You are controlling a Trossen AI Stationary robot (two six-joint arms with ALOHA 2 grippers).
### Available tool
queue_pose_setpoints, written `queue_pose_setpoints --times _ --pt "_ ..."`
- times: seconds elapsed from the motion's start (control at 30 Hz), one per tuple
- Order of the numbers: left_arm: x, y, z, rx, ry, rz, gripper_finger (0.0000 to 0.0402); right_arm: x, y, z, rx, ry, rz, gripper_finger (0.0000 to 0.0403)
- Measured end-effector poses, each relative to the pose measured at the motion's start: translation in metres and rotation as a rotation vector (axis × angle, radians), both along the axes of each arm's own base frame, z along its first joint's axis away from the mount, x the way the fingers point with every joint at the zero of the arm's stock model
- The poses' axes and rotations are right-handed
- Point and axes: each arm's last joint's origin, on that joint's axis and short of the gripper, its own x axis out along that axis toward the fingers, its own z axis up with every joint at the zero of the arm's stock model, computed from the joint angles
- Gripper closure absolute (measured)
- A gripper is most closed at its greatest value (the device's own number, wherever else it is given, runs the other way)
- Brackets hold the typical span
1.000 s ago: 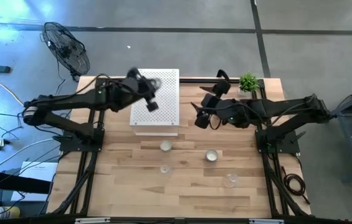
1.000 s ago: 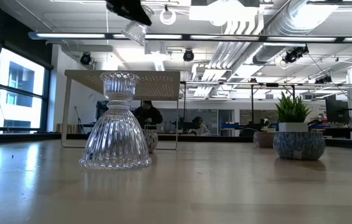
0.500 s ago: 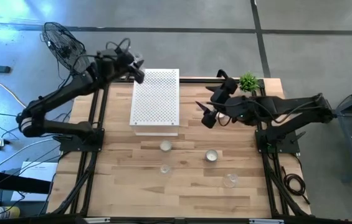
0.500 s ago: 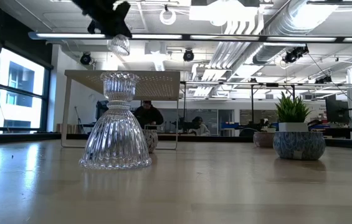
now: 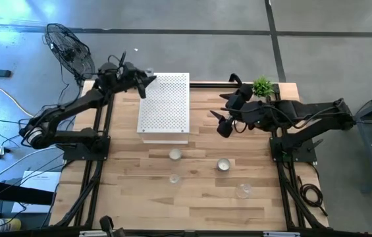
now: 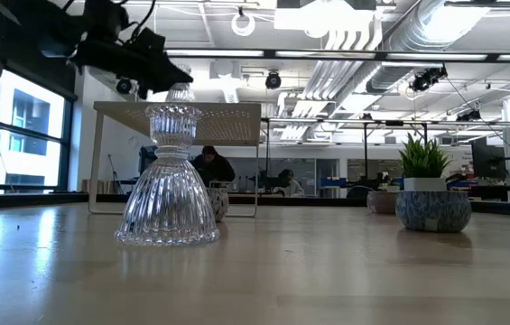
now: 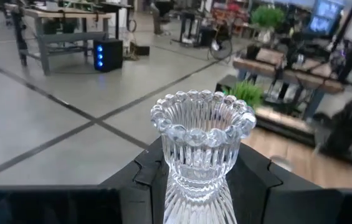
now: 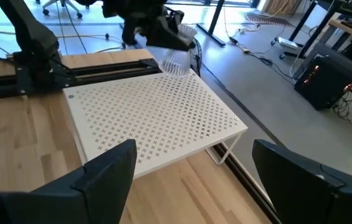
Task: Pick & Place candle stick holders
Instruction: Put the top transparent candle holder on the shelf
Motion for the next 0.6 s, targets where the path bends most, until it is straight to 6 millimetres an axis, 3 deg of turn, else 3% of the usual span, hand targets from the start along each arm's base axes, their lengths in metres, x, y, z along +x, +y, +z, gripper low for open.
queue_pose_setpoints --times 0.33,0.6 --pt "0.000 0.001 -0.014 0.074 0.079 0.002 0.0284 0.000 0.000 0.000 0.021 -0.008 0.004 0.0087" --pt "0.008 0.010 -0.031 0.037 0.122 -0.007 0.0284 0.000 0.001 -0.001 0.030 -0.007 0.016 0.0087"
